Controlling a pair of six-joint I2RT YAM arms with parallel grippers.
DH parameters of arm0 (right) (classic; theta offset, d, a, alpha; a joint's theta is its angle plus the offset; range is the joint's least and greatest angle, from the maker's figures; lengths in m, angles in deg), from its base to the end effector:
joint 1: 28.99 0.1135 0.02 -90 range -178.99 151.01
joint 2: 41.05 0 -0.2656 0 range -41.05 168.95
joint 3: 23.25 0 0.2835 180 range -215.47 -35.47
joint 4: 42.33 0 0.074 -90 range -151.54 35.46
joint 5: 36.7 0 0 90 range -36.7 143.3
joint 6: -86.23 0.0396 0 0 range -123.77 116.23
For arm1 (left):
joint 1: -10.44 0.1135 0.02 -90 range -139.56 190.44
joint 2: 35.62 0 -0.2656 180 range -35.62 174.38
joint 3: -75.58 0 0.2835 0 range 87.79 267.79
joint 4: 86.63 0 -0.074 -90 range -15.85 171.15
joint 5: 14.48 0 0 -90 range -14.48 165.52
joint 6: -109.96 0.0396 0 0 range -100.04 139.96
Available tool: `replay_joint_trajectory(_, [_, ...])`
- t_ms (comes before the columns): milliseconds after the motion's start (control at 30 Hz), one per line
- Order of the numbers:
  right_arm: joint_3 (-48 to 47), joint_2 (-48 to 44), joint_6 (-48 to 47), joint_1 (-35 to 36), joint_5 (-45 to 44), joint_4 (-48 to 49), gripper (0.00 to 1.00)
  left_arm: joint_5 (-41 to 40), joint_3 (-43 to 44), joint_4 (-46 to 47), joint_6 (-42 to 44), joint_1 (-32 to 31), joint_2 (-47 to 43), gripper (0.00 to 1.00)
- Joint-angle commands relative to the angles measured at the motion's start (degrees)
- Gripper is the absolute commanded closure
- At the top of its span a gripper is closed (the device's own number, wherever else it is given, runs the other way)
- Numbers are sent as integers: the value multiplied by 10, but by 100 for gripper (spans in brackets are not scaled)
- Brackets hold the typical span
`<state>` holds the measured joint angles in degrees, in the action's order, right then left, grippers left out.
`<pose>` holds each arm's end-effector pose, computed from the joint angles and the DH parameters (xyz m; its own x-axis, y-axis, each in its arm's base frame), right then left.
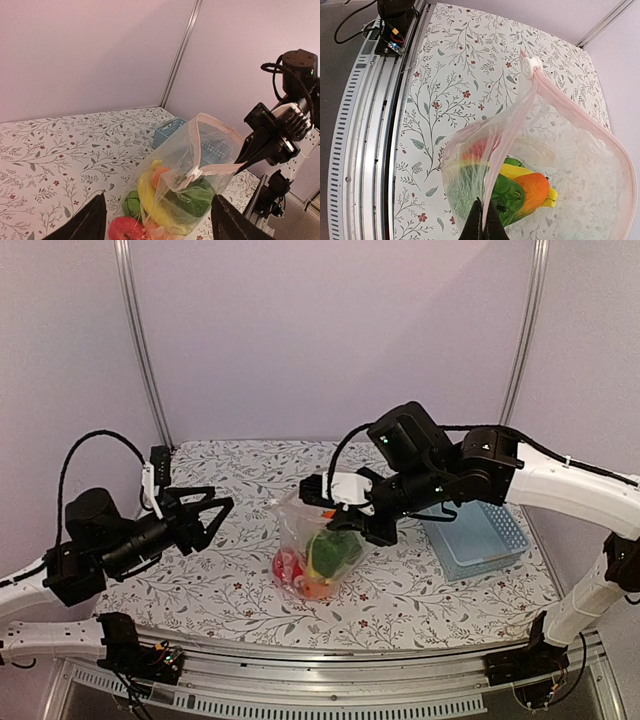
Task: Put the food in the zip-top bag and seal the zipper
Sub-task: Pass from the right arm to the left
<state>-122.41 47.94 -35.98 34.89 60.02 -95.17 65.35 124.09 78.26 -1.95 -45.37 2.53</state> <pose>0.1621 0.3412 0.3523 0.2430 -0.7068 -0.6644 -0.9456 -0.0198 -0.3248 0.1196 -0.1637 0.3192 -0.3101 -0.1972 -0.9300 0.6463 0.6738 -0.3583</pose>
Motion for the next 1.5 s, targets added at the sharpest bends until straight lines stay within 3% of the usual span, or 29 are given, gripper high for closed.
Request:
replay_joint_trajectory(0, [11,-41,-29,-24,79,-16,100,21,-141,231,25,0,-72,29])
replay_joint_trajectory(100, [22,-50,-45,-31,110,-27,100,43,-163,231,40,0,-61,29])
replay_joint_trajectory(267, [29,-51,-51,-33,119,-34,100,76,-147,236,65,-1,36,30])
replay_joint_trajectory(467, [30,-50,-52,-37,118,-35,100,71,-124,321,100,-1,161,32])
replay_joint_trajectory(733, [23,-44,-51,-44,117,-39,100,116,-69,354,154,0,245,47])
replay_joint_trajectory(900, [20,-40,-50,-54,116,-39,100,162,-41,339,172,0,277,55])
replay_joint_trajectory(1267, [19,-43,-48,-78,113,-39,100,187,-14,316,196,7,294,59])
replay_joint_trajectory(1467, [19,-49,-44,-88,123,-40,100,191,-7,339,188,14,311,77])
